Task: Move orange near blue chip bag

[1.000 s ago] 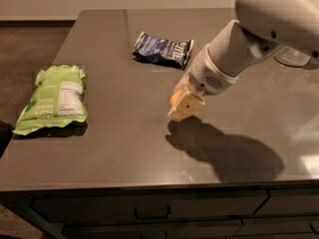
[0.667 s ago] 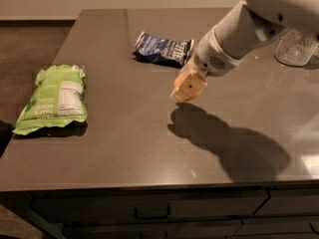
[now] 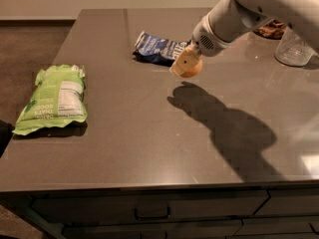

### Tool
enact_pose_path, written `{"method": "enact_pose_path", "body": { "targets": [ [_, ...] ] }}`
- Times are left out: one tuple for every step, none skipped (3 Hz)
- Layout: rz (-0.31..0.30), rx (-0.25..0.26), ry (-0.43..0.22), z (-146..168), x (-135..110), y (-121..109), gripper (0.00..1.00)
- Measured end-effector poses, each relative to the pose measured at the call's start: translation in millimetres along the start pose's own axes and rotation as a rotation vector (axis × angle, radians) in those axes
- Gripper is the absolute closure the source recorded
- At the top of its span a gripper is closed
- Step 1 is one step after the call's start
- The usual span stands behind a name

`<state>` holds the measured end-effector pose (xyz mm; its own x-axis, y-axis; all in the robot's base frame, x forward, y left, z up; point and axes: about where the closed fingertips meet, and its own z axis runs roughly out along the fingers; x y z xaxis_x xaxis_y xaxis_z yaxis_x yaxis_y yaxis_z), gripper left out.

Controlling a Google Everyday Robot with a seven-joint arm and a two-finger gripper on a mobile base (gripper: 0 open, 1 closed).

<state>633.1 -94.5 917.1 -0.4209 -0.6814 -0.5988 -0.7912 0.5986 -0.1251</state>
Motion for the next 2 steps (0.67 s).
{"method": "enact_pose_path", "body": {
  "targets": [
    [0.071,0.056,0.026,19,-8,-26,1.0],
    [0.136,0.102,0.05,36,3,-47,1.0]
  ]
}}
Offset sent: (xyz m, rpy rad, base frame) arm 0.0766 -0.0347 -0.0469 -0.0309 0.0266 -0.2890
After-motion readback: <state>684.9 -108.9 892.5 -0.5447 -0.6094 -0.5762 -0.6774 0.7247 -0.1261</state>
